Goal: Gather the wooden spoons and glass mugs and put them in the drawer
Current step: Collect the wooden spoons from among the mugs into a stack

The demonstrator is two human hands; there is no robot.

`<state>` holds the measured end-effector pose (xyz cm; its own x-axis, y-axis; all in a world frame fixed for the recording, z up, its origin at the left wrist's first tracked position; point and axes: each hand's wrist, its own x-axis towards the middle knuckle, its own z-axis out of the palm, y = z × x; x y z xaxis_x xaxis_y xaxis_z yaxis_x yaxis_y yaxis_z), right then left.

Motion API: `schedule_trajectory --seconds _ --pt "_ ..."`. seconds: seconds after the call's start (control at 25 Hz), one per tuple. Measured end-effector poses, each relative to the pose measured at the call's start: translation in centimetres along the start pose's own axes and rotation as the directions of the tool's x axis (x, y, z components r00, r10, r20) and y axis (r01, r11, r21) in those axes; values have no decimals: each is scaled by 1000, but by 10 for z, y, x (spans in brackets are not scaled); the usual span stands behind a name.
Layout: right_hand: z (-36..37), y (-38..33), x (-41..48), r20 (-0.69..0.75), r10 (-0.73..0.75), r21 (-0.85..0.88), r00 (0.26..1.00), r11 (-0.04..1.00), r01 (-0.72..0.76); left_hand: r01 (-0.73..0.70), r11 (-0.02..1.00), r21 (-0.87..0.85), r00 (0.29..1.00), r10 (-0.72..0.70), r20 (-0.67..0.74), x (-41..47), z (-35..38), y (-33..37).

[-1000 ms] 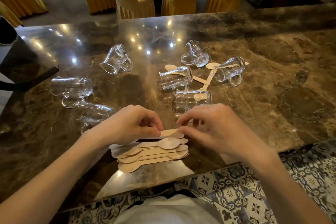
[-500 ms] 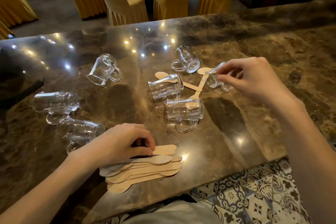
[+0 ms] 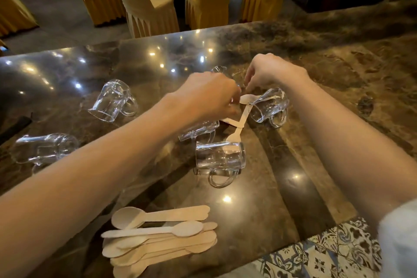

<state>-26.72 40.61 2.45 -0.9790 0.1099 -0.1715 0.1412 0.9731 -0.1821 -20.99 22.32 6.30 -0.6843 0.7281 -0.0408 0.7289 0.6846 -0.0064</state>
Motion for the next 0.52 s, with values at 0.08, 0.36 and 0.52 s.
schedule_trajectory --seconds 0.08,0.36,0.52 --pt "1 1 13 139 30 -30 990 999 -26 -3 995 103 995 -8 102 23 10 12" --pt "9 1 26 240 15 -53 971 999 -2 -43 980 193 969 -6 248 41 30 19" --pt "9 3 23 262 -7 -42 965 999 18 -50 989 142 975 18 223 40 34 15"
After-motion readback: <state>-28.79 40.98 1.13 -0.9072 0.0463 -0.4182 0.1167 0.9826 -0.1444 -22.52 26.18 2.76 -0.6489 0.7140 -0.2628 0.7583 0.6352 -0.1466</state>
